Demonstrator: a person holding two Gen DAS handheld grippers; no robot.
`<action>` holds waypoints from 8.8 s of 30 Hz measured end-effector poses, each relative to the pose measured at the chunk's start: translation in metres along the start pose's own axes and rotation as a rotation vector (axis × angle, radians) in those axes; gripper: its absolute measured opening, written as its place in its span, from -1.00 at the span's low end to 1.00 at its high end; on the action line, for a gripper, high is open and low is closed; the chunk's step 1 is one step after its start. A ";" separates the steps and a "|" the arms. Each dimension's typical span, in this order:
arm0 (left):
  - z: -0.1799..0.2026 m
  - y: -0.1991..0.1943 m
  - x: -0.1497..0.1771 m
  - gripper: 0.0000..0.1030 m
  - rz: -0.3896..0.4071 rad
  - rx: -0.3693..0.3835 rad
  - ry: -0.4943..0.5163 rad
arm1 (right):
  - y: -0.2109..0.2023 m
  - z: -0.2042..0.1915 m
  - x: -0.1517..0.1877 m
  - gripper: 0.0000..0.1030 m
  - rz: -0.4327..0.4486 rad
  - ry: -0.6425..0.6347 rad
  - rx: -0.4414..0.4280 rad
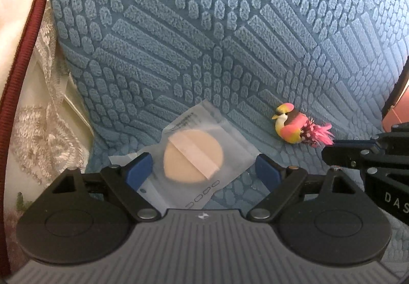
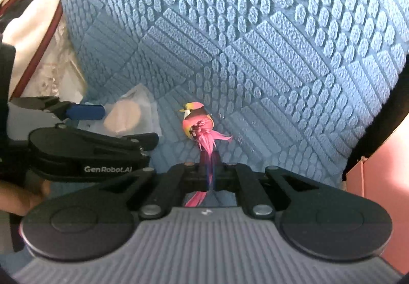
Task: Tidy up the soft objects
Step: 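Close the left gripper on the clear sponge puff packet while the right gripper holds the toy, then lift the puff packet with the left gripper while the right gripper lifts the toy, then carry the bird toy with the right gripper while the left gripper carries the puff packet to the pink box, then lower both held items into the pink box and open both grippers, then withdraw both open grippers up and away from the box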
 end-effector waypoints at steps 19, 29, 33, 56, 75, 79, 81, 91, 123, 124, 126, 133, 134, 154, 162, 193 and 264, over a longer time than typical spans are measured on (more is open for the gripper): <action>-0.067 -0.011 -0.012 -0.71 0.032 0.000 -0.235 | -0.025 0.010 -0.003 -0.90 0.008 0.040 -0.004; -0.054 -0.038 -0.011 -0.71 0.035 0.072 -0.282 | -0.060 0.010 0.000 -0.90 0.012 0.062 0.000; -0.046 -0.051 -0.005 -0.71 0.031 0.086 -0.295 | -0.075 0.010 0.006 -0.90 0.007 0.061 0.006; -0.001 -0.154 0.067 -0.71 -0.026 0.138 -0.325 | -0.151 -0.003 0.048 -0.90 -0.030 0.100 0.061; 0.011 -0.235 0.116 -0.71 -0.039 0.114 -0.376 | -0.218 -0.020 0.112 -0.84 -0.139 0.242 0.034; 0.006 -0.232 0.116 -0.71 -0.030 0.114 -0.415 | -0.220 -0.017 0.113 -0.53 -0.136 0.273 0.046; 0.004 -0.229 0.114 -0.71 -0.027 0.115 -0.429 | -0.220 -0.014 0.112 -0.02 -0.131 0.289 0.054; -0.010 -0.220 0.109 -0.71 -0.021 0.122 -0.492 | -0.219 -0.002 0.097 -0.06 -0.037 0.298 0.045; -0.005 -0.215 0.106 -0.71 -0.022 0.119 -0.452 | -0.188 -0.004 0.091 -0.37 -0.081 0.284 0.060; -0.005 -0.215 0.106 -0.71 -0.024 0.119 -0.452 | -0.190 -0.003 0.091 -0.37 -0.081 0.287 0.066; -0.005 -0.215 0.106 -0.71 -0.025 0.119 -0.453 | -0.193 -0.001 0.089 -0.37 -0.074 0.291 0.068; -0.001 -0.222 0.103 -0.71 -0.009 0.138 -0.415 | -0.211 -0.002 0.082 -0.37 -0.047 0.284 0.063; -0.001 -0.224 0.103 -0.71 -0.007 0.141 -0.412 | -0.215 -0.002 0.081 -0.37 -0.042 0.278 0.064; 0.029 -0.302 0.098 -0.71 -0.003 0.185 -0.392 | -0.292 0.003 0.069 -0.37 0.004 0.262 0.073; 0.046 -0.323 0.071 -0.71 0.027 0.197 -0.394 | -0.325 0.023 0.050 -0.37 0.064 0.269 0.086; 0.204 -0.332 -0.059 -0.71 0.120 0.314 -0.338 | -0.411 0.159 -0.014 -0.37 0.217 0.264 0.157; 0.252 -0.394 -0.086 0.36 0.263 0.353 -0.143 | -0.457 0.205 0.038 0.10 0.215 0.325 0.271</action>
Point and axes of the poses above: each gripper's, at about its wrist camera, not at the fingertips, and y roughly the way its jaws point, z to its right, x to its underside, the point moved 5 cm from there along y, roughly the way its jaws point, and after that the axes turned 13 degrees about z, right-handed, at the moved point
